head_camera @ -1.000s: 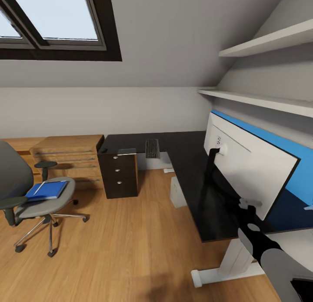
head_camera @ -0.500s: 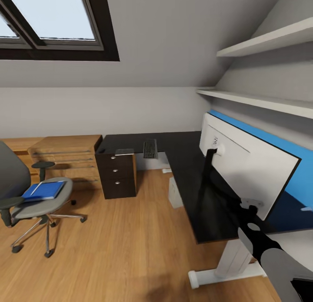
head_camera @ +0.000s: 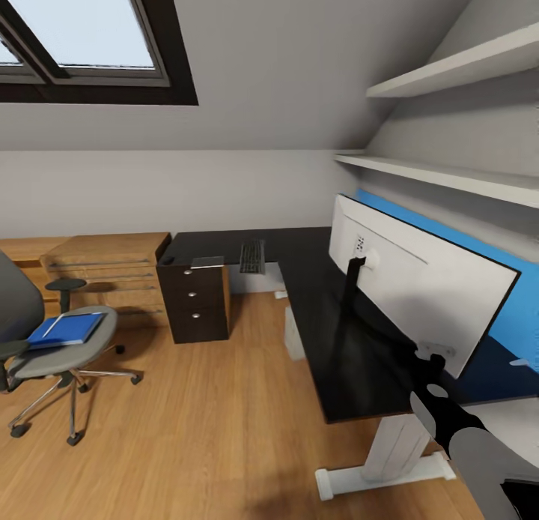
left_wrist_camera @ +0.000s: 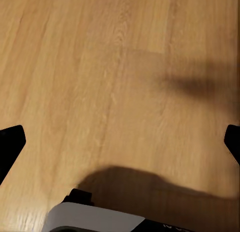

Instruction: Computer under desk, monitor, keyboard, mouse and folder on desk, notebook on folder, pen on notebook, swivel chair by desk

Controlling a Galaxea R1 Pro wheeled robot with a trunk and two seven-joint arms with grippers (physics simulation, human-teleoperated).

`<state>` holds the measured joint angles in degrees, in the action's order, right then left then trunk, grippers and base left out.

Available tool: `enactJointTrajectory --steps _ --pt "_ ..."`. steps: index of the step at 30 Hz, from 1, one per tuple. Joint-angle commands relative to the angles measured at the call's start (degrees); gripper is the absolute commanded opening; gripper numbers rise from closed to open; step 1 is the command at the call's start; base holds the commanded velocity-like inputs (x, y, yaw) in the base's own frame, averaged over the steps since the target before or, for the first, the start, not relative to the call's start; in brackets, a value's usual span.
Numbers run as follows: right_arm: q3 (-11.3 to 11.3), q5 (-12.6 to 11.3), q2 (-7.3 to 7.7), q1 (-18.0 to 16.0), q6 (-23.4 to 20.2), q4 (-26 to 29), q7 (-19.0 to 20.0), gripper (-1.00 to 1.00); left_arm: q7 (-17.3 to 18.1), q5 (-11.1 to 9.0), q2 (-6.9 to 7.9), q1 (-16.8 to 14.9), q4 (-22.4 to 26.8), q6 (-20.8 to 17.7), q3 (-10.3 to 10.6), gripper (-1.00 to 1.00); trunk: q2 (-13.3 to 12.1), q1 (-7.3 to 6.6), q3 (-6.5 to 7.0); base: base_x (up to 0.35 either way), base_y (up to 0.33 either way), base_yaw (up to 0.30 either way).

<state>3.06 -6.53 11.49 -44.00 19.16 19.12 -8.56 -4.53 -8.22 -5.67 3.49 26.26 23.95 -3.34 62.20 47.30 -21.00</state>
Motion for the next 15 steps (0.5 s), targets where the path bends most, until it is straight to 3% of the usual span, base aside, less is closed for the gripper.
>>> enactJointTrajectory --steps 1,15 --pt "-0.08 -0.64 0.02 -0.03 0.26 -0.04 0.05 1.00 0.05 -0.13 -0.05 0.03 0.11 0.05 -0.17 1.00 0.04 0.01 -0.05 0.075 -0.262 0.000" --pt "-0.07 -0.67 -0.07 -0.03 0.26 -0.04 0.04 1.00 0.05 -0.15 -0.05 0.03 0.11 0.05 -0.33 1.00 0.04 0.01 -0.05 0.046 -0.109 0.000"
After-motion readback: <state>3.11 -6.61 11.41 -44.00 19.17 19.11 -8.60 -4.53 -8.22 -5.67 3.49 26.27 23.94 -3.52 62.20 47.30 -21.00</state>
